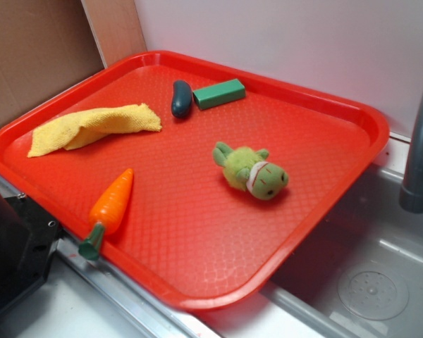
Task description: Grab the carrot.
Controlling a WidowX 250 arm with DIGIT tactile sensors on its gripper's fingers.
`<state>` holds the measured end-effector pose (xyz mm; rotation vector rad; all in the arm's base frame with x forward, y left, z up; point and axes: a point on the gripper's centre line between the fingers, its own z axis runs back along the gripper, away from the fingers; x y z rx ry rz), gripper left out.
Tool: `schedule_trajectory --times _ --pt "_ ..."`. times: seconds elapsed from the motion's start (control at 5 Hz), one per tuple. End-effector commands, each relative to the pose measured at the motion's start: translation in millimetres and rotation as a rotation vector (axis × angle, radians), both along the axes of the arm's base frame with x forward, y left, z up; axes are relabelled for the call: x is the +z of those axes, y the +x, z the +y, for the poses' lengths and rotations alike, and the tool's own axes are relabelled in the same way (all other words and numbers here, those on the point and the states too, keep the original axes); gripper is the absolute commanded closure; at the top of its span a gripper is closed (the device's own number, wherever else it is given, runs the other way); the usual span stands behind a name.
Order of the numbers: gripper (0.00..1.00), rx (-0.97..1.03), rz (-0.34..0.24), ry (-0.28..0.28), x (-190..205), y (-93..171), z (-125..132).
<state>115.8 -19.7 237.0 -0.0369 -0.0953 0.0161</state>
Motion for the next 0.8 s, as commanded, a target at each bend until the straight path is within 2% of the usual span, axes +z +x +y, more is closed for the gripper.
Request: schedule_trajectory --times 0.0,0.4,0.6 --pt "0.00 0.000 0.000 0.000 0 0 0" --pt "0.00 0.144 -0.006 -0.047 -39 11 -2" --pt "0.00 0.177 -0.003 -0.045 -62 18 -12"
